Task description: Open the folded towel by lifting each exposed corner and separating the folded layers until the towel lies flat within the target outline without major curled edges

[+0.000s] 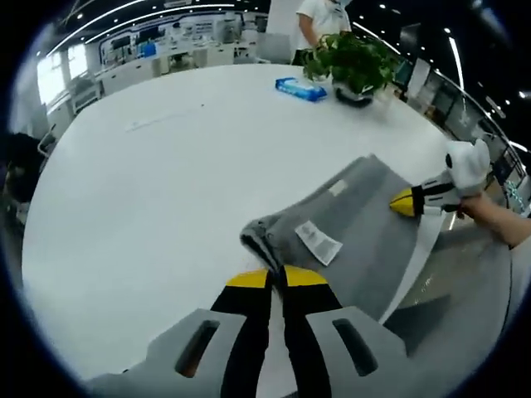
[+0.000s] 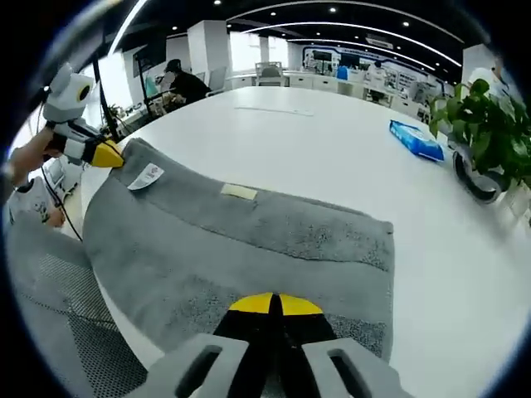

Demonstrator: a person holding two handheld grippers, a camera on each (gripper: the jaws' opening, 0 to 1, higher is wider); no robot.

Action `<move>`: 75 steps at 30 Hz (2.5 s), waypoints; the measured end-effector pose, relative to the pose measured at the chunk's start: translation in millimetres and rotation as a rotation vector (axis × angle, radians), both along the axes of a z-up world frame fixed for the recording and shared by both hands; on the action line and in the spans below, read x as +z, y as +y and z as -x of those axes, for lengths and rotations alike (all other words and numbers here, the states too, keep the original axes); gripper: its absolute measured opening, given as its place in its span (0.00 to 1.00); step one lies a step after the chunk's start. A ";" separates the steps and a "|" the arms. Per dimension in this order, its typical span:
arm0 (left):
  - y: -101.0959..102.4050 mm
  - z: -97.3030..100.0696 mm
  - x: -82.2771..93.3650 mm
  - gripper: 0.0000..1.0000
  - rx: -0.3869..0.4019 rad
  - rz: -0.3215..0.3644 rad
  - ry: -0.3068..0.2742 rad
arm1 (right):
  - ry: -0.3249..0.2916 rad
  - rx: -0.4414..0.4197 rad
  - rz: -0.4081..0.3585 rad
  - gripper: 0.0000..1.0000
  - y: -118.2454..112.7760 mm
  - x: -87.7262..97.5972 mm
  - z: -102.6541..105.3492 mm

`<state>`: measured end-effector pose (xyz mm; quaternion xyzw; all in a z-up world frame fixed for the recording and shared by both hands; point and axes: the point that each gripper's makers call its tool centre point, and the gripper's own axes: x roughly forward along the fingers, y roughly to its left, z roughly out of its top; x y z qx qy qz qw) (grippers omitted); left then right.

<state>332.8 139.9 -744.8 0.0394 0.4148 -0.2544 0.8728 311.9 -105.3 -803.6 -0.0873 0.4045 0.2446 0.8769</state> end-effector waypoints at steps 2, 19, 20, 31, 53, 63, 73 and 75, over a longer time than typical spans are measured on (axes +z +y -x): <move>4.4 -1.7 -10.2 0.03 0.004 -0.032 0.008 | -0.005 0.011 0.006 0.00 0.6 -0.4 0.1; 13.9 0.7 -58.4 0.05 0.034 -0.099 0.061 | -0.060 0.130 0.127 0.00 5.8 2.1 -1.2; 15.5 0.1 -57.9 0.06 0.046 -0.089 0.069 | -0.078 0.135 0.146 0.00 7.9 6.4 -2.6; -23.5 -10.6 3.1 0.19 0.004 -0.044 -0.254 | -0.081 0.487 -0.074 0.00 118.1 22.1 53.3; -93.3 2.6 -52.3 0.07 -0.446 -0.392 -0.358 | -0.051 0.579 0.033 0.00 127.3 -2.0 62.5; -89.6 7.7 -53.2 0.02 -0.388 -0.467 -0.312 | -0.034 0.390 0.030 0.00 88.9 -1.6 33.0; -91.3 17.8 -53.8 0.02 -0.364 -0.367 -0.239 | -0.051 0.336 0.064 0.00 71.7 -1.4 20.1; -92.8 20.5 -54.2 0.02 -0.368 -0.353 -0.227 | -0.056 0.329 0.073 0.00 68.6 -1.6 17.8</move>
